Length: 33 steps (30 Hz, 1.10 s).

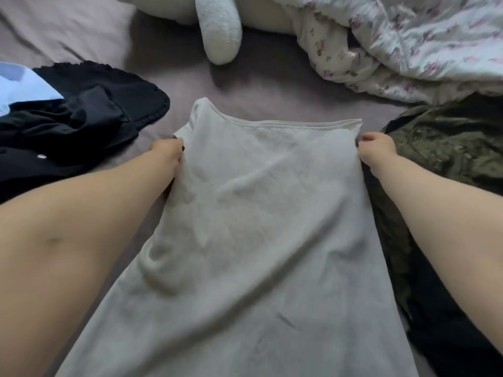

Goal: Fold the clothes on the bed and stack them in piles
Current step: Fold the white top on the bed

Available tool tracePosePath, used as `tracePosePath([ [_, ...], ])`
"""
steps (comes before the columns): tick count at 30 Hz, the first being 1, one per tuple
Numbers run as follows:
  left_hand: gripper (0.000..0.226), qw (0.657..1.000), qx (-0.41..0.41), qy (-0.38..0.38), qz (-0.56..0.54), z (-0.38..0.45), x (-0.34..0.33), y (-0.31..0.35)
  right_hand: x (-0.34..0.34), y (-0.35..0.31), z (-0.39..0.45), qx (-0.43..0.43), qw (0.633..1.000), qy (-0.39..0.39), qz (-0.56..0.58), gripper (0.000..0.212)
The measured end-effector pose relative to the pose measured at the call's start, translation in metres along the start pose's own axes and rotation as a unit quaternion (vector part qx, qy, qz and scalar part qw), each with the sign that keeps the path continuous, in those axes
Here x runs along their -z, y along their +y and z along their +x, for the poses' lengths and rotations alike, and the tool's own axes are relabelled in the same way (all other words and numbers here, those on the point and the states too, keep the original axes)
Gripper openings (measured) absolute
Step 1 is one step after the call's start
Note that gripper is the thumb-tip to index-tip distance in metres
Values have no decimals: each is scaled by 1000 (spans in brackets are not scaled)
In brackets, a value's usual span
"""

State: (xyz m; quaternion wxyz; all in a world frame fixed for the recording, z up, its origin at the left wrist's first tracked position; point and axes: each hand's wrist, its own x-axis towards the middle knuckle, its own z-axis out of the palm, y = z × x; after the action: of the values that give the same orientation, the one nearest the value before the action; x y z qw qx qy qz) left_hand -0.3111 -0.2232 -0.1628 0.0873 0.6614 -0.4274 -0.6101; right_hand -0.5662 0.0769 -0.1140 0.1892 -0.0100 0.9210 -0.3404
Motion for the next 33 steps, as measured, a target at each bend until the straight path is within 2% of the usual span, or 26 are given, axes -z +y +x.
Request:
tracePosePath([
  [2,18,997,30,-63,30,-16,-9,3,-4,0,7,-24,1000,-5,16,37],
  [4,20,996,22,-76,47,-28,-11,8,-7,-1,9,-29,999,-26,16,32],
  [7,15,998,-69,7,5,-10,3,26,-6,-10,8,-37,995,-89,-11,27],
  [9,25,988,-133,73,-33,-3,19,51,-2,-20,6,-10,987,-140,-82,17],
  [10,28,983,-153,93,-33,1,28,62,0,-25,8,12,984,-136,-111,15],
  [11,30,980,-169,104,-35,6,35,72,1,-29,12,31,987,-98,-121,17],
  [15,29,976,-183,110,-44,16,45,84,13,-37,36,-1,994,105,18,22],
  [17,24,975,-192,102,-40,19,41,76,17,-40,45,-5,987,154,34,20],
  [19,19,977,-195,86,-23,22,39,64,17,-39,51,-5,988,155,23,17],
  [21,16,979,-194,64,19,28,40,51,14,-35,52,-17,993,115,-13,17],
  [23,27,978,-189,59,58,32,42,42,12,-25,50,-26,993,62,-100,24],
  [25,42,974,-199,68,81,26,42,40,10,-18,43,-11,975,47,-216,28],
  [27,58,954,-242,98,146,16,39,37,10,-15,39,13,965,69,-251,30],
  [30,74,885,-331,127,302,-16,23,18,13,-20,33,52,982,79,-166,29],
  [32,65,819,-409,87,392,-43,5,-15,17,-33,27,69,982,100,-143,31],
  [33,60,785,-452,43,421,-57,-5,-35,18,-40,25,79,981,101,-143,31],
])
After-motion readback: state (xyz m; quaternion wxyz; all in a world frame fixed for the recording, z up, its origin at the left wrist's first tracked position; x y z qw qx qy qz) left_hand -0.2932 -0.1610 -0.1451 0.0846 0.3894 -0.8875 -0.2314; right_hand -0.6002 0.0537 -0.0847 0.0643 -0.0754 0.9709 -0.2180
